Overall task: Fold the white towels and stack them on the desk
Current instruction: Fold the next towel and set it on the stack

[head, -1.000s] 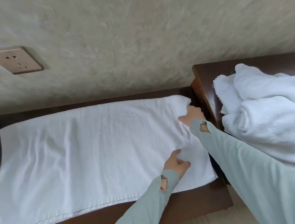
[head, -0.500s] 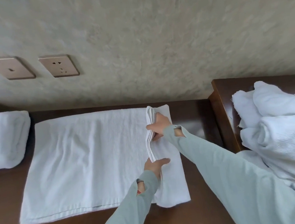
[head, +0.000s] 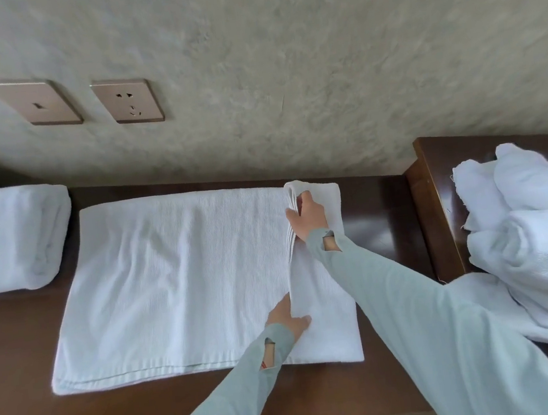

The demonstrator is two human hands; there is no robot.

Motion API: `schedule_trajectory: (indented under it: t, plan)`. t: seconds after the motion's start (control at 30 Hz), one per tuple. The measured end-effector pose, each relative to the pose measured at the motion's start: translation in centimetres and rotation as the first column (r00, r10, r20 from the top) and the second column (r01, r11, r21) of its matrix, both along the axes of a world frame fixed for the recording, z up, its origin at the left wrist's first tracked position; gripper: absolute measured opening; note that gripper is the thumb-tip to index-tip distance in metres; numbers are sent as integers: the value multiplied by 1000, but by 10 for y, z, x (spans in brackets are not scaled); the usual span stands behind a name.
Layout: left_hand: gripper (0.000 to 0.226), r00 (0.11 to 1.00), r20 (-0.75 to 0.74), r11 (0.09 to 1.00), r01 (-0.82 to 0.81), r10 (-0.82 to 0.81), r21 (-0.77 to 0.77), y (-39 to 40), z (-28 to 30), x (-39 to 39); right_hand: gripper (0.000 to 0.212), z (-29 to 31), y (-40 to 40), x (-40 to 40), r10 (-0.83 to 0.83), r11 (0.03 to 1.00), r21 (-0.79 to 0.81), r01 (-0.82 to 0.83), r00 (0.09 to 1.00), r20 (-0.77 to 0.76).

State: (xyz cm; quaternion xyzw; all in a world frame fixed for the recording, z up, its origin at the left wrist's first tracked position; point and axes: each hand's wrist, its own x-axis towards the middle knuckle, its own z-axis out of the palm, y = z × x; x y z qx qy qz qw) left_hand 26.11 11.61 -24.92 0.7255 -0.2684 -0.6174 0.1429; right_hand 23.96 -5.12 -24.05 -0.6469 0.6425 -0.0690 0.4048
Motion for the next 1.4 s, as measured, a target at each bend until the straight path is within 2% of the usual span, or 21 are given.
schedule_trajectory:
  t: [0.07, 0.13, 0.23, 0.27, 0.33, 0.37, 0.43, 0.5, 0.53, 0.6, 0.7, 0.8, 0.9, 0.97, 1.07, 1.13, 1.23, 1.33, 1.4]
  plan:
    - [64, 1000, 17, 1000, 23, -23, -6, 1, -1, -1, 15, -3, -1, 1, 15, 999, 37, -15, 1000, -16]
    - [67, 999, -9, 999, 47, -47, 5, 2, -2, -2, 15, -2, -1, 3, 43, 999, 9, -43, 999, 7]
    - [69, 995, -100, 999, 23, -19, 36, 5, -3, 5, 31, 0, 2, 6, 206, 972, 101, -211, 977, 52]
    - [69, 994, -110, 999, 25, -19, 48, 5, -3, 8, 35, 1, 2, 5, 214, 962, 158, -224, 974, 76]
    - [66, 993, -72, 993, 98, -94, 66, 5, -3, 14, 37, 6, 1, 0, 122, 963, 222, -152, 982, 146]
    - [63, 988, -28, 986, 156, -155, 63, 5, 0, 16, 38, 7, -1, -6, 111, 980, 149, -130, 985, 132]
    - [56, 983, 86, 986, 163, -164, 19, -1, 5, 24, 42, 3, -4, -23, 230, 964, -122, -238, 970, -79]
    - [55, 993, 95, 997, -73, 77, -36, -11, 7, 35, 44, -7, -5, -42, 329, 853, -296, -431, 882, -338]
    - [59, 980, 84, 983, -174, 178, -50, -16, 6, 40, 46, -13, -3, -50, 373, 807, -301, -509, 833, -408]
    - [64, 977, 98, 982, -185, 188, -40, -21, 6, 41, 49, -23, 2, -58, 476, 758, -193, -623, 730, -490]
    - [54, 965, 97, 970, -240, 244, -48, -25, 1, 30, 54, -35, 4, -60, 528, 753, -66, -655, 660, -535]
    - [33, 971, 171, 983, -153, 168, -100, -28, -2, 23, 54, -41, 7, -60, 512, 714, -80, -696, 596, -619]
    - [23, 956, 269, 988, -82, 114, -127, -22, -6, 22, 64, -44, 10, -64, 492, 696, -124, -708, 595, -636]
    - [33, 939, 334, 990, -37, 80, -133, -16, -4, 23, 68, -43, 8, -62, 487, 685, -125, -717, 579, -653]
    - [55, 935, 342, 990, -47, 91, -136, -10, 3, 21, 63, -41, 6, -60, 506, 663, -99, -742, 542, -671]
    - [73, 947, 321, 993, 15, 24, -118, -3, 7, 15, 62, -42, 7, -67, 478, 652, -165, -740, 571, -668]
    - [90, 929, 334, 970, 213, -163, -119, 13, 4, 8, 60, -50, 31, -77, 431, 668, -246, -702, 635, -641]
    - [93, 945, 296, 971, 189, -139, -147, 17, -6, 8, 60, -62, 44, -81, 364, 702, -313, -639, 700, -614]
    - [96, 943, 299, 969, 195, -144, -151, 13, -12, 12, 60, -61, 39, -76, 359, 713, -311, -628, 708, -608]
